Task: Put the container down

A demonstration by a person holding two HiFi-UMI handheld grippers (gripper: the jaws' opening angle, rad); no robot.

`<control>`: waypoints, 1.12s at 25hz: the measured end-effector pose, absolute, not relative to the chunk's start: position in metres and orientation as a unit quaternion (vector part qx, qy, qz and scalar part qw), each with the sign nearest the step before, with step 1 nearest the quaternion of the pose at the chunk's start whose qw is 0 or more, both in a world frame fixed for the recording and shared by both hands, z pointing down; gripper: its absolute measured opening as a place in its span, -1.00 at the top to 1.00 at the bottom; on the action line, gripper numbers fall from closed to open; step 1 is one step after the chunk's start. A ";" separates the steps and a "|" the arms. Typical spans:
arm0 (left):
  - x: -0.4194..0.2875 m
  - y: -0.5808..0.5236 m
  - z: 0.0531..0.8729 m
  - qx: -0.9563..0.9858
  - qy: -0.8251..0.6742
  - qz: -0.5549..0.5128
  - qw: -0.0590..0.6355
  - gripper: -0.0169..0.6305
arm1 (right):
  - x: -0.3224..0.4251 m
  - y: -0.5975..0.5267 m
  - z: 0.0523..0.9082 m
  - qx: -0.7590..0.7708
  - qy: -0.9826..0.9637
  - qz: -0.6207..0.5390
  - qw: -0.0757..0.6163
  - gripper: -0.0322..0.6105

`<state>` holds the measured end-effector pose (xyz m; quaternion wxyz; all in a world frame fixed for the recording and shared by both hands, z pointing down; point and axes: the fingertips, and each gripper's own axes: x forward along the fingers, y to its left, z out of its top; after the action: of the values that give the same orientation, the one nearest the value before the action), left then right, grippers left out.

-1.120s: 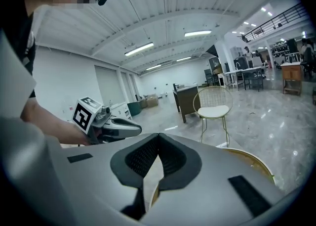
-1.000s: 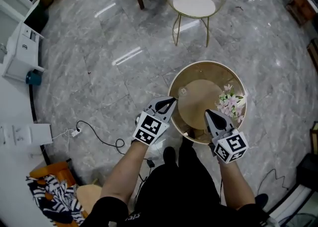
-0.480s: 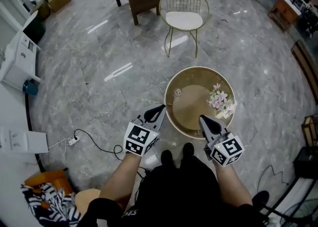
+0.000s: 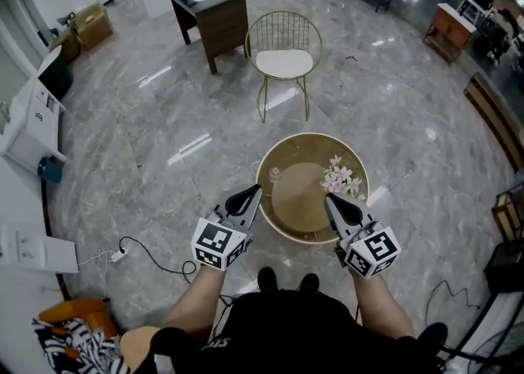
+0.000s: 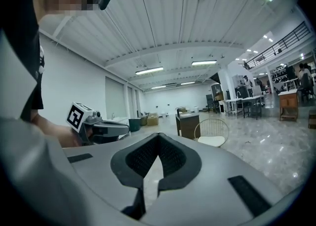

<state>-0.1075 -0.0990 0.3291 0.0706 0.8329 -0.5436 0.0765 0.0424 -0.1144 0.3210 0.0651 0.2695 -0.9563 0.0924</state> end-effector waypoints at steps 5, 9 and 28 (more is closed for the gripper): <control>-0.077 -0.115 0.311 0.813 -0.569 0.083 0.088 0.90 | 0.098 -0.119 0.304 0.283 -0.954 0.082 0.055 0.86; -0.045 -0.113 0.305 0.815 -0.565 0.094 0.082 0.90 | 0.123 -0.119 0.303 0.277 -0.955 0.092 0.041 0.86; -0.043 -0.122 0.299 0.802 -0.585 0.088 0.086 0.90 | 0.109 -0.124 0.279 0.251 -0.965 0.063 0.037 0.87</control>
<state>-0.0428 -0.1223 0.2994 0.0858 0.8020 -0.5845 0.0884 0.1087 -0.1244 0.2786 0.0367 0.2509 -0.9653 0.0627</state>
